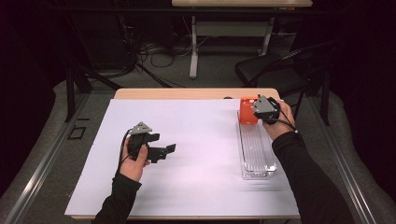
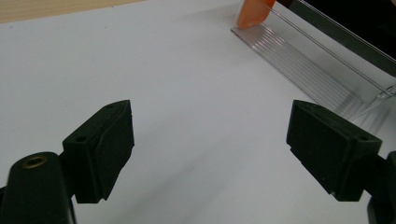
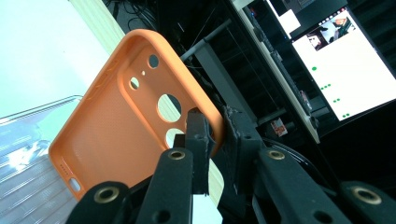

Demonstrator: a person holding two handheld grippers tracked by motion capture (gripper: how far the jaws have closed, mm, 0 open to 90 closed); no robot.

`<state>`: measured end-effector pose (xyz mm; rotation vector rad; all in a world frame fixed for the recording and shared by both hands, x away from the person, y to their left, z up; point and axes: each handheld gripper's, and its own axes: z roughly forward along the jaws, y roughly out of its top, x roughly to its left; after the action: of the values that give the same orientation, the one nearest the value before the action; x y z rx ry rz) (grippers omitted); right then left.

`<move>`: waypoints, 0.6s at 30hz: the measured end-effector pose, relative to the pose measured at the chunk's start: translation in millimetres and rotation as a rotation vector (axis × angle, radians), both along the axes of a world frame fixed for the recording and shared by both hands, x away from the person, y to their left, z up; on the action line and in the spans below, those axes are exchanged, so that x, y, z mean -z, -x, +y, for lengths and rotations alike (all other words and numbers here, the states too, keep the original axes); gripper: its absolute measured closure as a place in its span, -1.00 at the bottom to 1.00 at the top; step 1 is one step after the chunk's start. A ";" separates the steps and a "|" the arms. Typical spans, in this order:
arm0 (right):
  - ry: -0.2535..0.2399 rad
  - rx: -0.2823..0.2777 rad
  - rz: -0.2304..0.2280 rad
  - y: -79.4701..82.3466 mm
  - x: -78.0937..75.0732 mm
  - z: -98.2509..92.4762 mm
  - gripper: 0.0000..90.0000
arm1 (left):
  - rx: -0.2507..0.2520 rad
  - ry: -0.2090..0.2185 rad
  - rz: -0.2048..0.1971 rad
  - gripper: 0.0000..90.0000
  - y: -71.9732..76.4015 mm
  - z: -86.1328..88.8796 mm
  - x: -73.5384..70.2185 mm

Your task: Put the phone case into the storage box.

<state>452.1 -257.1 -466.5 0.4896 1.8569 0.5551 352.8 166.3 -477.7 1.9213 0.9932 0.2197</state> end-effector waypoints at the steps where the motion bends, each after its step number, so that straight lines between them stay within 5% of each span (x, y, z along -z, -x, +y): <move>1: 0.000 -0.002 0.000 0.0 0.2 0.4 0.80 | 0.001 0.000 0.000 -0.66 0.1 -0.1 0.0; 18: -0.024 0.013 0.007 -3.2 4.3 -11.8 0.77 | 0.000 -0.009 0.013 -0.66 0.2 -3.4 3.5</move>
<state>455.3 -268.9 -470.8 0.5200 1.8540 0.5687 352.5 162.9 -481.2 1.9331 1.0024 0.2118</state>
